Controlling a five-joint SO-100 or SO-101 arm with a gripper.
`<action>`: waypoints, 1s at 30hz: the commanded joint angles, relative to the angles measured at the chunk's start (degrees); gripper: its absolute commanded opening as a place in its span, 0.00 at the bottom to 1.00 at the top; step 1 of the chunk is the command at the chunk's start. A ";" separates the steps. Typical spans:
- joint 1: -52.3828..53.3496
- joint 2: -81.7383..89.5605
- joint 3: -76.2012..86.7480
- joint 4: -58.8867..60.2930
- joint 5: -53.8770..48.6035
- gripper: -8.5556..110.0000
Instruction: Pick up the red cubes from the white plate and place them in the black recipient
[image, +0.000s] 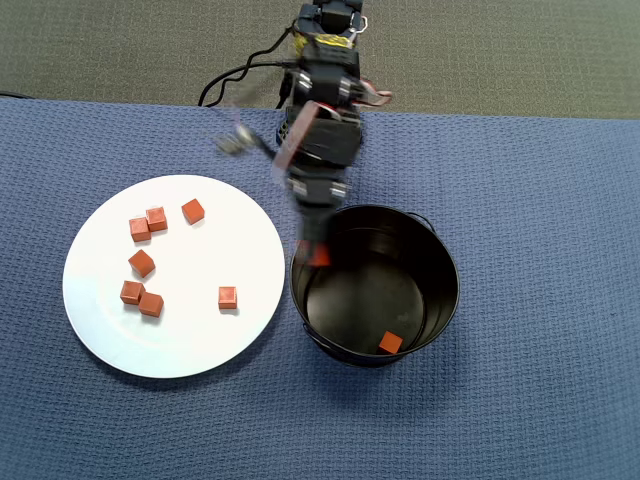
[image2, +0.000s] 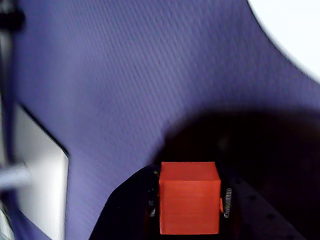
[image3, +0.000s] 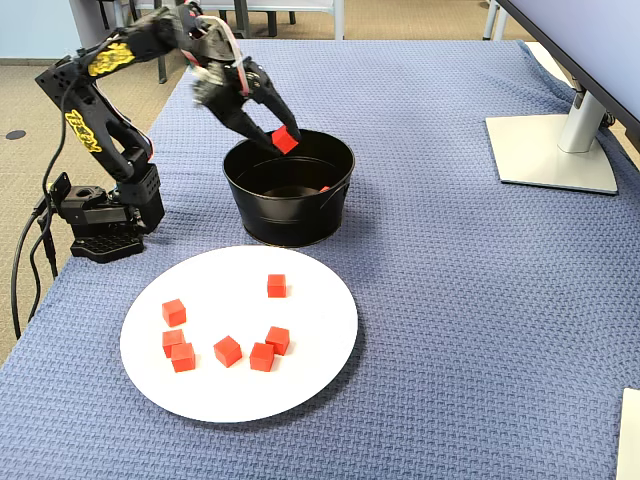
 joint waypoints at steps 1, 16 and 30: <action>-7.65 0.88 4.75 -6.86 -2.29 0.31; 26.89 -7.91 -5.10 3.25 -12.48 0.27; 28.56 -40.25 -14.24 -0.97 -9.14 0.23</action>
